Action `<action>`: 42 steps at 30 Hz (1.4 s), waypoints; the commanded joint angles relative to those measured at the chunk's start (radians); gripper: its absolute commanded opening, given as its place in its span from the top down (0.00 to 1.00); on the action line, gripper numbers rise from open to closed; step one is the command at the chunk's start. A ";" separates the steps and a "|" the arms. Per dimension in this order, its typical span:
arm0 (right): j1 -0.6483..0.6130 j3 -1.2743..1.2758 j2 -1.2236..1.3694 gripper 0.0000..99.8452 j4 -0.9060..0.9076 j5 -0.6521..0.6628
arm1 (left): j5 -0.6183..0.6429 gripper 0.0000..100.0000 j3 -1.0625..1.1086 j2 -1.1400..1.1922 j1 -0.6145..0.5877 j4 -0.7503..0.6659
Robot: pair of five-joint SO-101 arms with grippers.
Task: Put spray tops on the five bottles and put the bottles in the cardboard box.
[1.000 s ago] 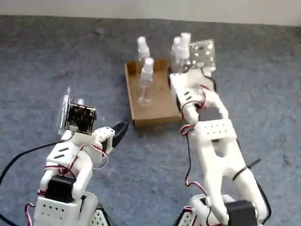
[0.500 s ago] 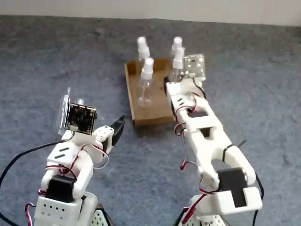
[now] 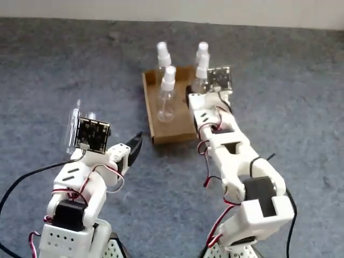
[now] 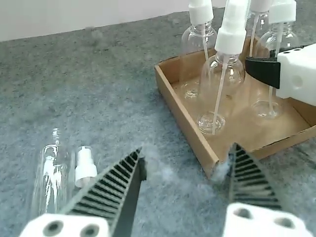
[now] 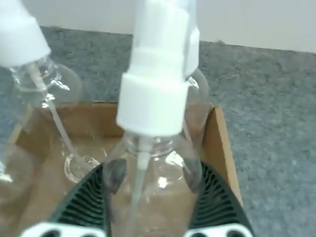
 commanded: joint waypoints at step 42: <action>0.022 -0.094 0.053 1.00 -0.117 -0.005 | -0.008 0.79 -0.004 -0.001 -0.005 -0.021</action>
